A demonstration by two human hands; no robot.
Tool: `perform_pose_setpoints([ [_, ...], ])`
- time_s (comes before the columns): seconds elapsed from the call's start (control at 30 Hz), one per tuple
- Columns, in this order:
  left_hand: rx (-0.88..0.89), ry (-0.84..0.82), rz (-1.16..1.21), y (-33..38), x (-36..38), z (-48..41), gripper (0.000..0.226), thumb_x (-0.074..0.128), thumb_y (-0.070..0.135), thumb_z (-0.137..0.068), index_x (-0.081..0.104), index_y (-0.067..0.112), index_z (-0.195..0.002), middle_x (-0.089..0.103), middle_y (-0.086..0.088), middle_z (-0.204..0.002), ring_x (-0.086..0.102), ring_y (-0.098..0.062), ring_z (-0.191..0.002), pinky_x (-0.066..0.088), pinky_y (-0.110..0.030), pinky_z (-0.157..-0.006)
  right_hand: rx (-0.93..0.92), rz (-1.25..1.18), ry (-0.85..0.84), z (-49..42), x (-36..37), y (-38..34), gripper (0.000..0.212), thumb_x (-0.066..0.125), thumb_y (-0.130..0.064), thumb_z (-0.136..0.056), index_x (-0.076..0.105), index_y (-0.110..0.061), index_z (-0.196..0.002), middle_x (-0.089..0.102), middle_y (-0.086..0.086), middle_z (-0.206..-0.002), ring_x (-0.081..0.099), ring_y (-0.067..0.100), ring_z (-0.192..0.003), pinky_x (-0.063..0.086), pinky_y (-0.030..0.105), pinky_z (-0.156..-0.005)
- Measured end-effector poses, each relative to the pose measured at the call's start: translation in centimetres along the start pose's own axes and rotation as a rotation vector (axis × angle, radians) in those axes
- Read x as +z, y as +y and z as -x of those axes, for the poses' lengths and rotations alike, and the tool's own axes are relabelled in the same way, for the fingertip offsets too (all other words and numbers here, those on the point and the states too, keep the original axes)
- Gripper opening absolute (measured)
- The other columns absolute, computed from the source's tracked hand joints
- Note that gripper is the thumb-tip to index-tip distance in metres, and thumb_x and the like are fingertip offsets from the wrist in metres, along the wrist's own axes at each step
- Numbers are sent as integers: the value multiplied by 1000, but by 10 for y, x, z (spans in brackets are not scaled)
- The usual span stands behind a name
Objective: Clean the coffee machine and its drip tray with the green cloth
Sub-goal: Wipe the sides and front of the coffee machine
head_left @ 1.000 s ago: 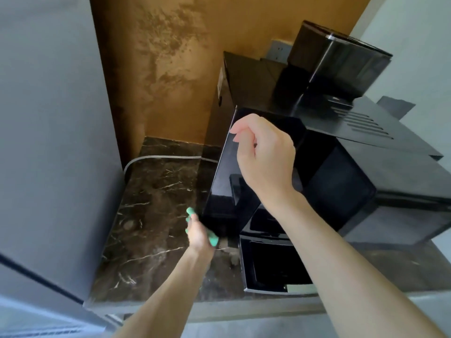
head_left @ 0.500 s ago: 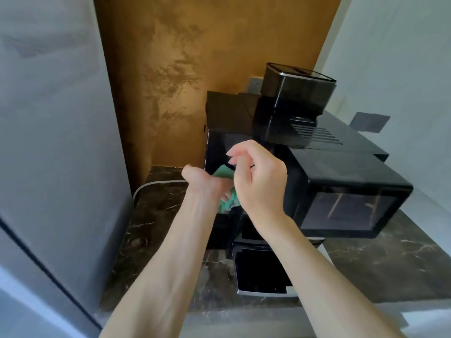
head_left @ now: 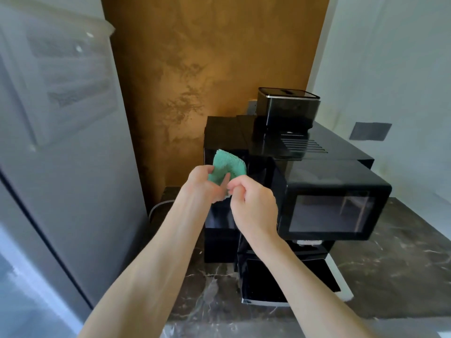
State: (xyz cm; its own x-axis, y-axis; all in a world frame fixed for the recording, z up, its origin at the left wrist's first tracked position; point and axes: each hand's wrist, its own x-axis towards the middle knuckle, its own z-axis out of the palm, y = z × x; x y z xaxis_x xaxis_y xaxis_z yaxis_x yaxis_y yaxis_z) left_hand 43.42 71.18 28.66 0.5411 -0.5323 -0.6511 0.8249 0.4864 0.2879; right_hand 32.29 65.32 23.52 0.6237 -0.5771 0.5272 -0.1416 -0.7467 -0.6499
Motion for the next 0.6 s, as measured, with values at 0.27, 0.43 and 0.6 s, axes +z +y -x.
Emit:
perform_pose_setpoints([
  [0.27, 127, -286, 38, 15, 5, 34, 38, 69, 3, -93, 54, -1, -128, 56, -27, -136, 64, -38, -115, 62, -38, -51, 74, -59, -2, 2, -4, 0, 30, 48, -13, -101, 74, -27, -100, 74, -13, -91, 66, 5, -72, 56, 25, -62],
  [0.43, 260, -406, -194, 8, -12, 41, 29, 56, 11, -103, 57, 8, -131, 64, -13, -132, 68, -23, -114, 62, -29, -82, 346, -611, -40, -12, -7, -15, 24, 48, -27, -107, 66, -20, -122, 74, -2, -104, 72, 12, -93, 62, 30, -79],
  [0.6, 484, -644, -491, 11, -16, 39, 36, 49, -1, -101, 56, 6, -136, 69, -16, -130, 70, -27, -118, 60, -36, -95, 481, -1324, -239, -29, -20, -36, 72, 39, -72, -97, 59, -19, -141, 68, 7, -134, 62, 22, -127, 44, 43, -113],
])
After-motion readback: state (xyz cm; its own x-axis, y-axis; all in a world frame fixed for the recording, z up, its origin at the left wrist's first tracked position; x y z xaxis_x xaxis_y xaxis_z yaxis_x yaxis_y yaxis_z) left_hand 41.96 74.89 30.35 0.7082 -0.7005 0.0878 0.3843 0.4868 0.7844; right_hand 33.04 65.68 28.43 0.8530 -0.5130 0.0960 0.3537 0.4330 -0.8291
